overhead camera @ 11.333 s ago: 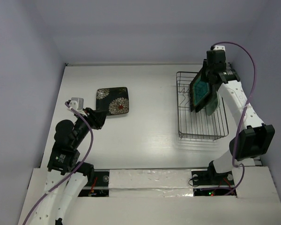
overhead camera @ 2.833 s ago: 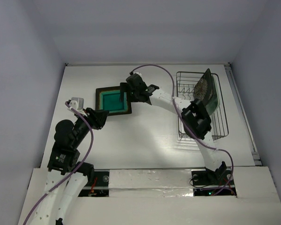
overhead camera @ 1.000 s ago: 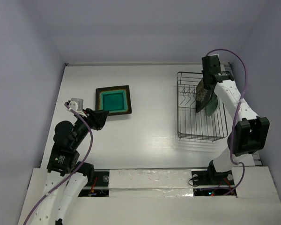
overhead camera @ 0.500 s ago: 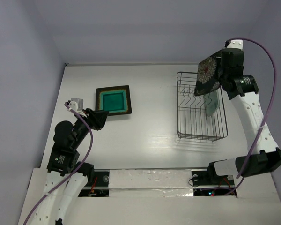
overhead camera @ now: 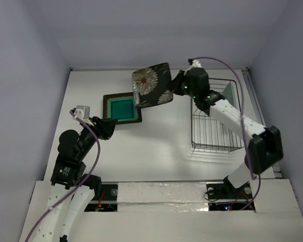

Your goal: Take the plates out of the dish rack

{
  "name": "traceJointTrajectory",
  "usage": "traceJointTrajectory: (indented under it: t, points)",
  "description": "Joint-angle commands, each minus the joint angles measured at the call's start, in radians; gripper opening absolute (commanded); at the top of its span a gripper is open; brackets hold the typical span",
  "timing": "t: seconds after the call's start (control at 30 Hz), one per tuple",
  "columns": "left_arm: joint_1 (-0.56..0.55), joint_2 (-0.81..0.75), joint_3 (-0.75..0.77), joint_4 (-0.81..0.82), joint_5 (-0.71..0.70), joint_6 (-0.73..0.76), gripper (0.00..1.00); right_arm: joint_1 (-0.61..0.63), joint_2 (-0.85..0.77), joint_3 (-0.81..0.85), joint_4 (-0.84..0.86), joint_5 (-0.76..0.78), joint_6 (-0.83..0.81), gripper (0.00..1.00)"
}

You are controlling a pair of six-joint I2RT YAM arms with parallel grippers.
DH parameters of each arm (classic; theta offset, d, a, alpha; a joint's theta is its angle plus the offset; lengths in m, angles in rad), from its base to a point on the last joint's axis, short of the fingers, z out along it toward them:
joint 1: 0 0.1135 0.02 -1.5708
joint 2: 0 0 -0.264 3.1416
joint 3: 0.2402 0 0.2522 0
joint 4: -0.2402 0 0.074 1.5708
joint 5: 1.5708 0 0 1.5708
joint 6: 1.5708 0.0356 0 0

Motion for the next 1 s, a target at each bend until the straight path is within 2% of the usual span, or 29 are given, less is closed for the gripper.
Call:
traceJointTrajectory:
  t: [0.0, 0.17, 0.4, 0.77, 0.9, 0.97]
  points:
    - [-0.006, 0.005, 0.003, 0.036, 0.000, -0.001, 0.28, 0.073, 0.080, 0.067, 0.464, -0.140, 0.250, 0.00]
    - [0.003, 0.002, 0.003, 0.034, -0.003, -0.001, 0.28, 0.147, 0.304, 0.194, 0.497, -0.121, 0.325, 0.00]
    - [0.003, -0.001, 0.003, 0.036, -0.002, -0.001, 0.28, 0.195, 0.490, 0.268, 0.563, -0.137, 0.434, 0.00]
    - [0.003, -0.004, 0.002, 0.036, 0.003, -0.001, 0.28, 0.250, 0.596, 0.265, 0.529, -0.039, 0.471, 0.00]
    - [0.003, -0.006, 0.003, 0.036, 0.002, -0.001, 0.28, 0.259, 0.622, 0.290, 0.474, -0.028, 0.448, 0.07]
    - [0.003, -0.006, 0.002, 0.036, 0.003, -0.001, 0.28, 0.259, 0.628, 0.296, 0.460, -0.031, 0.443, 0.15]
